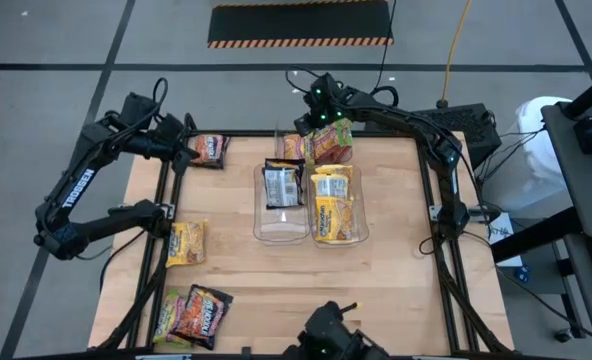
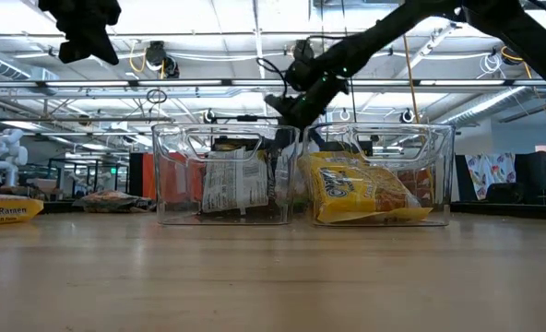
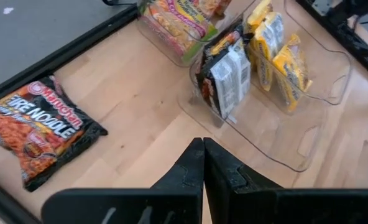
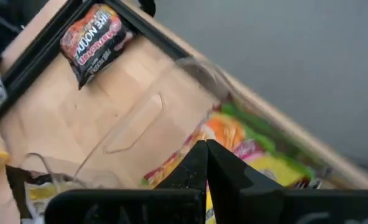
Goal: Sort Maruchan noodles
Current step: Put the green noodle pack into the top transparent bin
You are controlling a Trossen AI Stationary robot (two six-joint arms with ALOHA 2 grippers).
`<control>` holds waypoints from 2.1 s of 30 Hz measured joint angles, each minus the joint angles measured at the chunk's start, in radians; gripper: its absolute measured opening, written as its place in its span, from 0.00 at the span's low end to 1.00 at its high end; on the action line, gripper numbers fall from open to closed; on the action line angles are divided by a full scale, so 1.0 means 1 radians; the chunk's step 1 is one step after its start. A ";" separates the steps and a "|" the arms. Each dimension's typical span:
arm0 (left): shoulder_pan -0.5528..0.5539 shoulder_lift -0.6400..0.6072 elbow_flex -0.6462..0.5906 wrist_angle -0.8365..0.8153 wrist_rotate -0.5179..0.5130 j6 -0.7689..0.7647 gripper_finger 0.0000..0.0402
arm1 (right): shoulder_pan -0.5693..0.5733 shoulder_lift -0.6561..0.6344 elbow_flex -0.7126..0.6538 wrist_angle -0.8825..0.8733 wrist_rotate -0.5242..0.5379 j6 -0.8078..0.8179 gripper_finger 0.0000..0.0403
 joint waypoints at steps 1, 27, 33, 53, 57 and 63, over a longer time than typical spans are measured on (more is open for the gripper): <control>0.000 0.000 0.000 0.000 0.006 0.000 0.01 | -0.005 -0.001 -0.020 0.018 -0.022 0.029 0.00; 0.000 0.000 0.000 0.007 0.019 0.040 0.01 | -0.002 -0.006 -0.192 0.151 0.001 -0.034 0.06; 0.000 0.000 0.000 0.006 0.026 0.042 0.01 | -0.002 -0.007 -0.192 0.129 0.077 0.033 0.19; 0.000 0.000 0.000 0.006 0.027 0.059 0.01 | 0.064 -0.008 -0.192 -0.014 0.282 -0.291 0.27; 0.000 0.000 0.000 0.006 0.027 0.060 0.01 | 0.073 -0.008 -0.192 -0.006 0.358 -0.290 0.27; 0.000 0.000 0.000 0.006 0.064 0.060 0.01 | 0.053 -0.001 -0.191 0.004 0.256 -0.257 0.27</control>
